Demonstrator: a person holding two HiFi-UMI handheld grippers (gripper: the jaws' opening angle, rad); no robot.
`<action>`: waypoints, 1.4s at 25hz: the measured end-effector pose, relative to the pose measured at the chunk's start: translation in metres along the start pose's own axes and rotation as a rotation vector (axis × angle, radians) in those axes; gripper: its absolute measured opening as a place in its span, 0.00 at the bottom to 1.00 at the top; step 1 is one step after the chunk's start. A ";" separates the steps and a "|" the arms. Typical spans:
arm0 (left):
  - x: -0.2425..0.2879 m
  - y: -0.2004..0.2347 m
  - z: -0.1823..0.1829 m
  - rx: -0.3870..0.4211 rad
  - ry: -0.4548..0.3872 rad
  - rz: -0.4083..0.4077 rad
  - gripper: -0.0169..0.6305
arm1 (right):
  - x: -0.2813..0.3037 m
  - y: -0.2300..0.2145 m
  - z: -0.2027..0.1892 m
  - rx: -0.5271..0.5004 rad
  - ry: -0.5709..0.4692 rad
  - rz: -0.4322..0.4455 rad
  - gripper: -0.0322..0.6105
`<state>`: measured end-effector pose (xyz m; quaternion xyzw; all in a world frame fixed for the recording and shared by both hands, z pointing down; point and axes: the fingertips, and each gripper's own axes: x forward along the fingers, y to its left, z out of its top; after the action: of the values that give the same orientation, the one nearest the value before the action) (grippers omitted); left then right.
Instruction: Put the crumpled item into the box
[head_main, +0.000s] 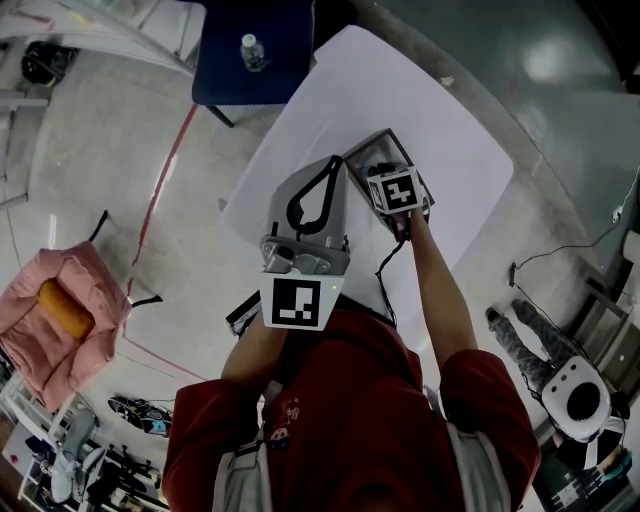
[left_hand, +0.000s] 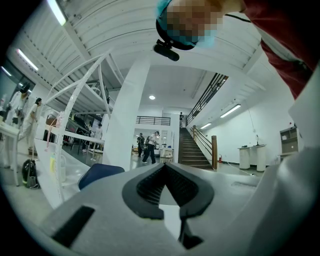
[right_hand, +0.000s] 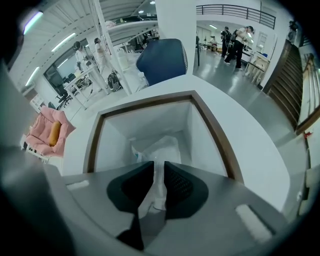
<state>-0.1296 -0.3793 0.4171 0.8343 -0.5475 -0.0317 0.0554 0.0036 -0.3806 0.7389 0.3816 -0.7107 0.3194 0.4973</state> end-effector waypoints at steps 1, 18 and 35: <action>0.000 -0.001 0.000 0.000 0.000 -0.001 0.03 | -0.001 0.000 0.000 0.002 -0.004 0.003 0.17; -0.011 -0.018 0.010 0.025 -0.014 -0.005 0.03 | -0.026 0.002 -0.002 0.038 -0.098 0.012 0.24; -0.045 -0.042 0.029 0.019 -0.031 0.058 0.03 | -0.103 0.020 -0.014 0.065 -0.304 0.012 0.24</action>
<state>-0.1130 -0.3234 0.3826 0.8181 -0.5724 -0.0377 0.0400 0.0144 -0.3357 0.6439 0.4372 -0.7693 0.2837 0.3695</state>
